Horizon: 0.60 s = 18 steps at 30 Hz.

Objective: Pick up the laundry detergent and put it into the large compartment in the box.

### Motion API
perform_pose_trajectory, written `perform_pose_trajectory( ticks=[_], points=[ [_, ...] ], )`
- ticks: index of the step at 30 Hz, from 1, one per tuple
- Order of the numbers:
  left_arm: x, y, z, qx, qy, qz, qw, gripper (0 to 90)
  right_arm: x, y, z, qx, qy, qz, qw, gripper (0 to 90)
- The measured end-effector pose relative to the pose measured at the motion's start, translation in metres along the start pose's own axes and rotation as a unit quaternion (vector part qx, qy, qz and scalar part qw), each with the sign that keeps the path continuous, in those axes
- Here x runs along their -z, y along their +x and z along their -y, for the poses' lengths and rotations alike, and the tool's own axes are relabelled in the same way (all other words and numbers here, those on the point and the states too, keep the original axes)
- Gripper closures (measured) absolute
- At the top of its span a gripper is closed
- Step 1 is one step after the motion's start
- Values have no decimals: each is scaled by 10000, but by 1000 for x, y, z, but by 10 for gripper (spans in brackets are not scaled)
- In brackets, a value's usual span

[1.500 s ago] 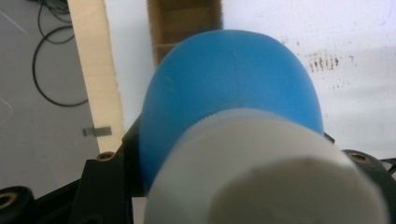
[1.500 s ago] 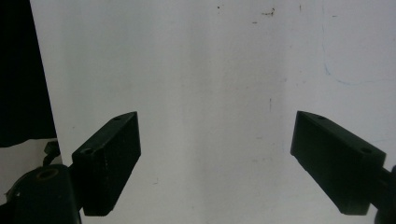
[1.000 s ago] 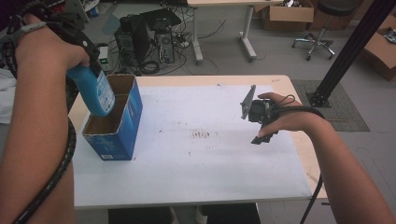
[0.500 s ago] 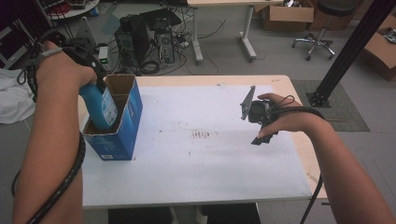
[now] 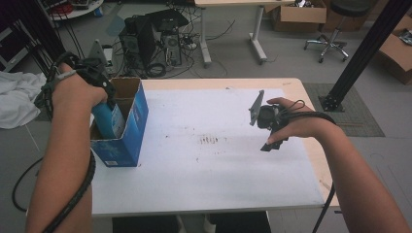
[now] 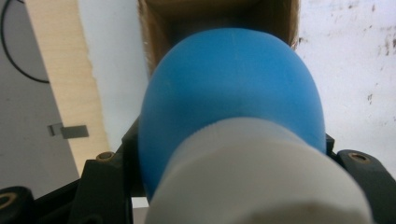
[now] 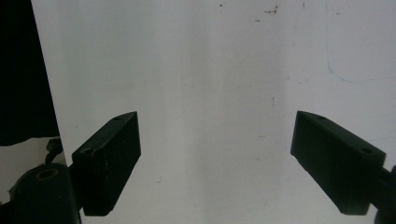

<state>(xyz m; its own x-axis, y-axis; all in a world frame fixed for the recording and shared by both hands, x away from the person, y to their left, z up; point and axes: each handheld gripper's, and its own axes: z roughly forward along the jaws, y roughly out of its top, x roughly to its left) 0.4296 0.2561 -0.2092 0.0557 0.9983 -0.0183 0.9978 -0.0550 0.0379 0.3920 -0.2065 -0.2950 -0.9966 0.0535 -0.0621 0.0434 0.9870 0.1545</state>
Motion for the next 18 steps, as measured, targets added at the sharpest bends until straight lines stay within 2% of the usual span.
perform_pose_trajectory(
  ticks=[10, 18],
  points=[
    [-37, -5, -3, -141, 111, 69, 9998, 398, -3, -1, -3, 56, 50, -28, 10000, 162],
    [-60, -5, -6, -179, 184, 13, 9997, 398, -5, -1, -2, 38, 60, -48, 10000, 162]
  ],
)
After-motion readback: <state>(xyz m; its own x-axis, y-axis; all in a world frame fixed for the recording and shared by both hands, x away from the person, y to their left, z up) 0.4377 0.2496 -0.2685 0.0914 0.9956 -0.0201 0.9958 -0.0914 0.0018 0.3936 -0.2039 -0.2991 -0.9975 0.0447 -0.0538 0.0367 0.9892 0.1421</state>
